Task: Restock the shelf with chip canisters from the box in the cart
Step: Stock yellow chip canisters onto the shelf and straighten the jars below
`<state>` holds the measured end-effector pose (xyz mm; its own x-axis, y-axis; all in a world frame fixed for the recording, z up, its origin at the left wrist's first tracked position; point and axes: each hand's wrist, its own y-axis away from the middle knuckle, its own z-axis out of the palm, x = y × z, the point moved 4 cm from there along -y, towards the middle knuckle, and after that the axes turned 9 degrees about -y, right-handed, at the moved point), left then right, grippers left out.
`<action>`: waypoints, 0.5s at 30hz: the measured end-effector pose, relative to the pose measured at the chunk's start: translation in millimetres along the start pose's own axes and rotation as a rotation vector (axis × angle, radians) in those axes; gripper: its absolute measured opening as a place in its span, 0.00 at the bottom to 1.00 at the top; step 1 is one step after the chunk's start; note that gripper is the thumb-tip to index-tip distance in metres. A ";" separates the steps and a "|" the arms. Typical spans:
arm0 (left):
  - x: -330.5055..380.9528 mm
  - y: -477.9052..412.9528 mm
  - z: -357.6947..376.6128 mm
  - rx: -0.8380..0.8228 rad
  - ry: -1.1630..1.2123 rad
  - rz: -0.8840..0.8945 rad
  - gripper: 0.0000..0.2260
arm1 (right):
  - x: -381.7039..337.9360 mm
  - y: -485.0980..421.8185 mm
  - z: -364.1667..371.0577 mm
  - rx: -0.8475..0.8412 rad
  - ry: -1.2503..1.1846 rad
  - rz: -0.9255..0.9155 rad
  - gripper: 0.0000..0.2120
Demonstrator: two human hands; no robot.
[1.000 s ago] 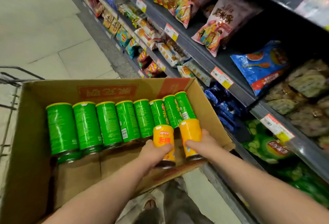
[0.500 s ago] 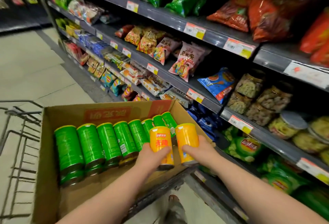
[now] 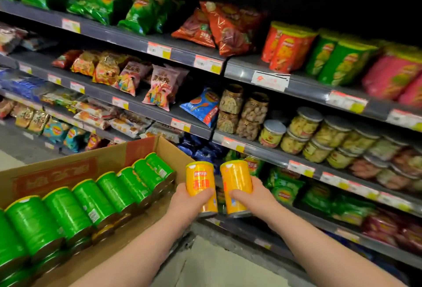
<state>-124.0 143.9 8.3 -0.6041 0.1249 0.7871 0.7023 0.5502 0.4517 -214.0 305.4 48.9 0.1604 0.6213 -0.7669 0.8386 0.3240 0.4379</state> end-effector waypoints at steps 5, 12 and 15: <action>32.2 26.9 69.9 -0.140 -0.014 0.081 0.23 | 42.4 42.6 -71.9 0.129 -0.082 0.050 0.27; 66.2 118.3 190.7 -0.361 -0.096 0.180 0.28 | 140.6 127.5 -170.6 0.293 -0.242 0.158 0.21; 74.4 159.1 234.6 -0.411 -0.134 0.215 0.22 | 179.5 165.4 -205.2 0.355 -0.299 0.168 0.19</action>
<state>-145.6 434.4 40.2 -0.4531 0.3204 0.8319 0.8910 0.1316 0.4346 -153.3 616.9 79.9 0.4073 0.3949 -0.8235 0.9057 -0.0585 0.4199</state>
